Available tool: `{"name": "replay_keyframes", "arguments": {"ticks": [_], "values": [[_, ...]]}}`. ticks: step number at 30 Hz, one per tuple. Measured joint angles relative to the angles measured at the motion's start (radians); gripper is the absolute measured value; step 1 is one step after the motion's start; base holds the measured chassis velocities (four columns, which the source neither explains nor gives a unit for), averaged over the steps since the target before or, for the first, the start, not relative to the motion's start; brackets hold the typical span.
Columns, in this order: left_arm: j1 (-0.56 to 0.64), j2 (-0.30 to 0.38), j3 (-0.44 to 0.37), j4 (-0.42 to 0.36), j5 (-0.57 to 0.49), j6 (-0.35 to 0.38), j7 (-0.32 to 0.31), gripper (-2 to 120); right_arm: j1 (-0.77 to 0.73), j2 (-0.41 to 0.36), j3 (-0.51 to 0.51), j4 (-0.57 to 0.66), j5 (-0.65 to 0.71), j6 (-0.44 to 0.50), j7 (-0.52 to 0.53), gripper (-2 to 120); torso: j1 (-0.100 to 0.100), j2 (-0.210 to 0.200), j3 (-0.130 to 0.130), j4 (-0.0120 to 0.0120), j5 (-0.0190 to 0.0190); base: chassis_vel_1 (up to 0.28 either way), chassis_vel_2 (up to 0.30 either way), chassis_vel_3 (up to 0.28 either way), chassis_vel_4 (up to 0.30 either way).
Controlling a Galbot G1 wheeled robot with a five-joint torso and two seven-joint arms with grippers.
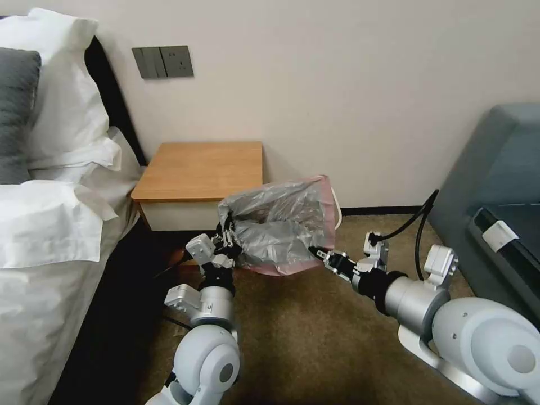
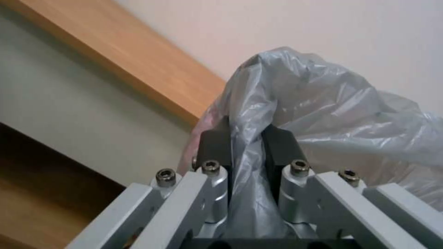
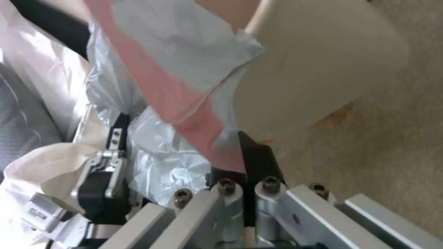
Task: Pick up the garbage bag from the table and place it over the trash can.
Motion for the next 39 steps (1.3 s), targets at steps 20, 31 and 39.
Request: {"name": "replay_keyframes", "arguments": {"ticks": [20, 31, 39], "values": [[0.001, 0.005, -0.007, -0.010, -0.049, 0.018, -0.006, 11, -0.007, 0.021, 0.026, -0.044, -0.071, -0.004, 0.038, 0, 0.000, 0.000, 0.000, 0.0000, 0.0000, 0.000, 0.000, 0.000, 0.000], [0.001, 0.004, -0.008, 0.003, -0.047, 0.017, -0.005, 11, -0.058, 0.033, 0.065, -0.040, -0.184, -0.008, 0.054, 42, 0.000, 0.000, 0.000, 0.0000, 0.0000, 0.000, 0.000, 0.000, 0.000], [0.002, 0.004, -0.002, 0.003, -0.045, 0.016, -0.002, 11, -0.091, 0.030, 0.075, -0.049, -0.285, -0.050, -0.028, 72, 0.000, 0.000, 0.000, -0.0001, 0.0000, 0.000, 0.000, 0.000, 0.000]]}}
